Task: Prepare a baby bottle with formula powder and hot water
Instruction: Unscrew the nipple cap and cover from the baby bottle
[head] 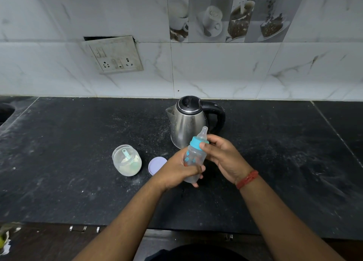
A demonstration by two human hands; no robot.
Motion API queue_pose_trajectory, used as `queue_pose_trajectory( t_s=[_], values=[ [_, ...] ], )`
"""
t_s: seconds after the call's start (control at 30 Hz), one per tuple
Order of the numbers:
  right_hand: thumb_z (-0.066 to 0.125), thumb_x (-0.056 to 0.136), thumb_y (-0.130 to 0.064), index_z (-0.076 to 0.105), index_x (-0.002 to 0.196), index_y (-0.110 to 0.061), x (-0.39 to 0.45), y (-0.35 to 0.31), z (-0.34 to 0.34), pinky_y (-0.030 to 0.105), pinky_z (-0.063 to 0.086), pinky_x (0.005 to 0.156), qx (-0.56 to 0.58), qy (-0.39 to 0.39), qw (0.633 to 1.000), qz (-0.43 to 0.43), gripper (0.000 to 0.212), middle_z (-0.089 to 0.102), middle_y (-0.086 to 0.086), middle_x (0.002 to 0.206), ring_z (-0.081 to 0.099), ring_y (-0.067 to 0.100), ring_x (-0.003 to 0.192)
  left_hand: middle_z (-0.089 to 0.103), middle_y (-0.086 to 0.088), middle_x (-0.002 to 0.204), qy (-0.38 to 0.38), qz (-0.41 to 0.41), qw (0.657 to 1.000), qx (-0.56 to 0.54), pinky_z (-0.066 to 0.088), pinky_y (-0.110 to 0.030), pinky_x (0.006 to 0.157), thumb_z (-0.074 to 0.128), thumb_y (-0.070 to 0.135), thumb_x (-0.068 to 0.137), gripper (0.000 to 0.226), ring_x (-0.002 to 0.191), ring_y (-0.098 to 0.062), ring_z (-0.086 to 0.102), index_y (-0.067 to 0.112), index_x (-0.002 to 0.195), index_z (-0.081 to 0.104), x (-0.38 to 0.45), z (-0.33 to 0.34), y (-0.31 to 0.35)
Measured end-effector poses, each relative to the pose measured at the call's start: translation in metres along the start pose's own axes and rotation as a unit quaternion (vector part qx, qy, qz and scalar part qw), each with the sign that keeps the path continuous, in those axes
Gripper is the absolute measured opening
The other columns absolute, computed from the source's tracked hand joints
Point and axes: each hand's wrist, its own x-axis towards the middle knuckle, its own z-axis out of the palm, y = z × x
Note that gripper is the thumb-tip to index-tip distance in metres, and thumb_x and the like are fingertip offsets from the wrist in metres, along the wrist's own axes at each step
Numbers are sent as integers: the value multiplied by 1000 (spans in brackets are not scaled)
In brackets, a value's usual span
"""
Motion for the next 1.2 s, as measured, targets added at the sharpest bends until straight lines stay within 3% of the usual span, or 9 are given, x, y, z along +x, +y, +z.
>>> queue_pose_trajectory(
  t_s=[0.27, 0.37, 0.47, 0.6, 0.7, 0.8, 0.93, 1.07, 1.2],
  values=[
    [77, 82, -29, 73, 109, -12, 0, 1, 9, 37, 55, 93, 64, 46, 995, -53, 32, 74, 7, 104, 68, 22, 103, 67, -7, 90, -2, 9, 1000, 20, 60, -43, 78, 74, 9, 86, 40, 86, -26, 67, 13, 120, 54, 3, -6, -1],
    [68, 89, -21, 72, 111, -13, 4, -1, 0, 37, 54, 95, 108, 96, 987, -75, 24, 75, 0, 105, 68, 13, 101, 66, -3, 96, 13, 9, 999, 41, 55, -31, 83, 76, 8, 86, 40, 89, -15, 66, 17, 119, 56, 2, -8, -7],
    [69, 90, -14, 70, 117, -17, 9, 1, -7, 33, 54, 96, 30, 121, 989, -80, 27, 76, -1, 110, 69, 11, 106, 65, 7, 113, 95, -2, 993, 72, 50, -13, 84, 75, 7, 91, 45, 95, 8, 64, 31, 121, 52, 0, -13, -16],
    [76, 88, -11, 67, 124, -20, 11, 23, -10, 21, 53, 88, -109, 190, 973, -70, 38, 60, 2, 123, 67, 12, 104, 54, 4, 133, 141, 2, 981, 133, 47, -22, 100, 76, 39, 81, 54, 120, -7, 56, 46, 124, 44, 3, -22, -34],
    [79, 84, -17, 68, 115, -38, 10, 42, -13, 20, 53, 80, -200, 202, 958, -32, 39, 53, 1, 99, 58, 8, 82, 55, 4, 131, 179, 20, 966, 187, 46, -32, 106, 78, 49, 72, 55, 123, -13, 56, 50, 119, 49, 9, -30, -48],
    [77, 86, -15, 67, 117, -32, 8, 60, -15, 29, 52, 68, -235, 197, 952, 26, 37, 50, -3, 73, 52, 7, 65, 62, 5, 128, 209, 16, 959, 188, 47, -30, 104, 86, 35, 75, 61, 121, -12, 59, 40, 125, 52, 16, -35, -62],
    [75, 86, -11, 63, 110, -25, 8, 81, -19, 18, 49, 63, -277, 204, 938, 46, 30, 56, -14, 69, 56, 1, 63, 63, 20, 117, 211, -11, 957, 198, 46, -16, 92, 86, 14, 80, 63, 111, -2, 62, 34, 127, 49, 22, -36, -75],
    [74, 86, -24, 60, 105, -34, 12, 95, -18, 40, 60, 77, -356, 193, 910, 86, 26, 67, -10, 84, 65, 13, 76, 62, 22, 111, 196, -23, 952, 234, 44, -13, 86, 84, 12, 80, 60, 104, 2, 60, 32, 124, 49, 27, -36, -82],
    [74, 88, -25, 62, 119, -23, 14, 103, -20, 38, 56, 91, -435, 183, 875, 108, 33, 71, -1, 107, 67, 20, 100, 65, 15, 108, 195, -31, 947, 252, 48, -22, 88, 81, 9, 80, 55, 103, -8, 64, 30, 120, 49, 32, -36, -89]
  ],
)
